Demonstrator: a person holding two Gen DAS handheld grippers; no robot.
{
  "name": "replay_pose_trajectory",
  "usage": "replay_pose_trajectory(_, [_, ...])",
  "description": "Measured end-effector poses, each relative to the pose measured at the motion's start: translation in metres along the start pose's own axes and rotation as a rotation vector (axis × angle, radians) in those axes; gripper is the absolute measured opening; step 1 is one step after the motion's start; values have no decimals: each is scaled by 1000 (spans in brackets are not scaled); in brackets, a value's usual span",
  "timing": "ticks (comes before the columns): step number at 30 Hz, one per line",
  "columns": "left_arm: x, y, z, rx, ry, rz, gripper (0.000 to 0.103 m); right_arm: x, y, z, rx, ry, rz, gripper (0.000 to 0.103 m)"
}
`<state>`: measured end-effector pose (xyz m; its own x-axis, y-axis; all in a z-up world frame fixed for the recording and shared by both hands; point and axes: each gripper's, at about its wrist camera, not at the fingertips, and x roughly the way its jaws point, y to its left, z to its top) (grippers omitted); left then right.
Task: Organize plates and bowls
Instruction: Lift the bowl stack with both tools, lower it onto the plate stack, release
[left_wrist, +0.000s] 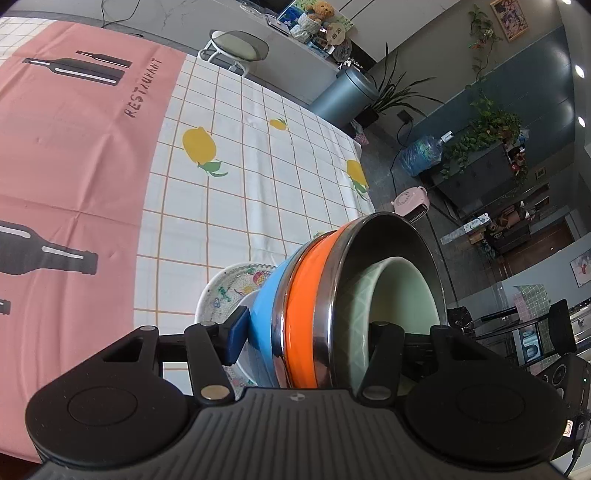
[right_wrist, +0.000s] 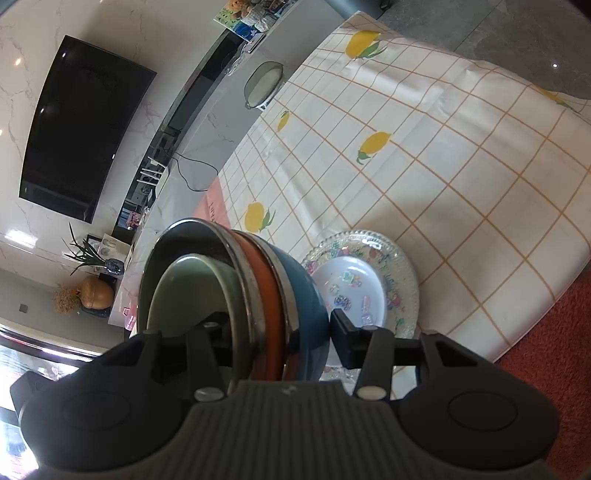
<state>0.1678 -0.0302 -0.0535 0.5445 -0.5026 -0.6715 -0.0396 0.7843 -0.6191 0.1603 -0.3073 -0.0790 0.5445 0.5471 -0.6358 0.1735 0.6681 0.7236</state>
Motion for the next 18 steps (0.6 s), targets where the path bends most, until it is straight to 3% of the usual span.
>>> replay_pose_trajectory(18, [35,12,-1,-40,67,55,60,31,-34,18,70,48,-32,47])
